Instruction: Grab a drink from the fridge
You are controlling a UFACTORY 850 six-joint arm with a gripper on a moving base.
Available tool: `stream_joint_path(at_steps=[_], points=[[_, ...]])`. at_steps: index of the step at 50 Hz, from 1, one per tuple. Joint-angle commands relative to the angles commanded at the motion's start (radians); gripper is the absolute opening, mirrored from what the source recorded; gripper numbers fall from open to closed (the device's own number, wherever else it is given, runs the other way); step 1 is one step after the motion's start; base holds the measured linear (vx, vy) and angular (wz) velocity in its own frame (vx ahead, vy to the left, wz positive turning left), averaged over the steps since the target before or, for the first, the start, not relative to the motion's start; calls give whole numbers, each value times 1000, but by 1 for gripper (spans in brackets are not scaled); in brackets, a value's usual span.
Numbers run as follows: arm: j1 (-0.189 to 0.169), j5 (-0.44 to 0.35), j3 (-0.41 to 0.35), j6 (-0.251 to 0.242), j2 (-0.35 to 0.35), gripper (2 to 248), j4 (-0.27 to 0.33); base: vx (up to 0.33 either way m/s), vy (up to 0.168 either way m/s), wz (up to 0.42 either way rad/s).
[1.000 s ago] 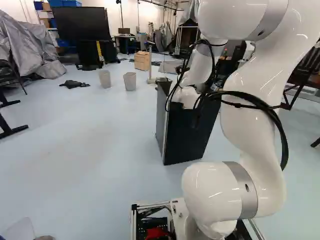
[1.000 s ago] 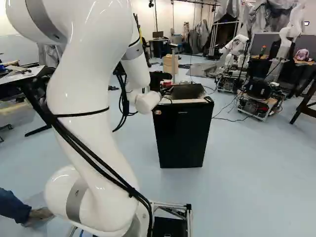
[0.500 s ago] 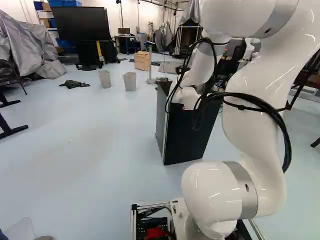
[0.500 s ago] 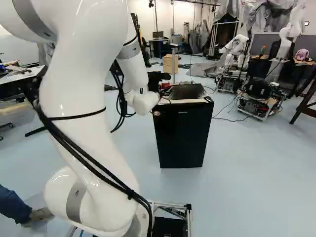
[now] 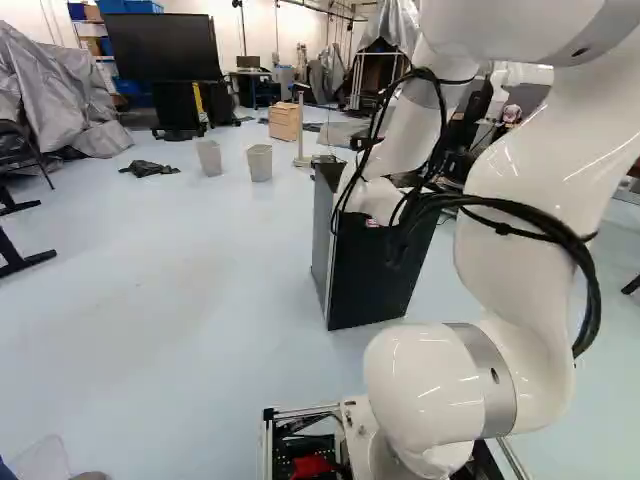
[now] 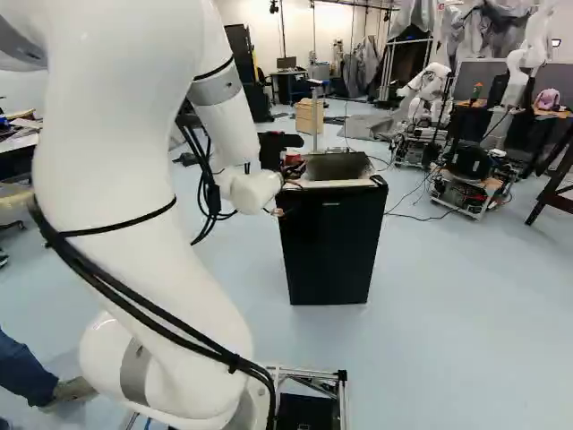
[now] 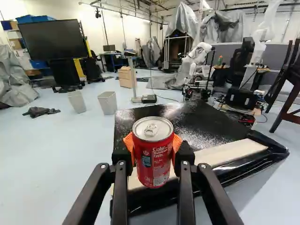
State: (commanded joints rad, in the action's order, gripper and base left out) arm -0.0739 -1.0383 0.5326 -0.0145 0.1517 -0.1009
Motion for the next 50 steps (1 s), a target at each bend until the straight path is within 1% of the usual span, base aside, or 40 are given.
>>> stream_joint_path(at_steps=[30, 50], points=[[38, 85, -229, 7, -222, 97, 52, 0, 0, 0], [57, 129, -346, 11, -335, 97, 78, 0, 0, 0]])
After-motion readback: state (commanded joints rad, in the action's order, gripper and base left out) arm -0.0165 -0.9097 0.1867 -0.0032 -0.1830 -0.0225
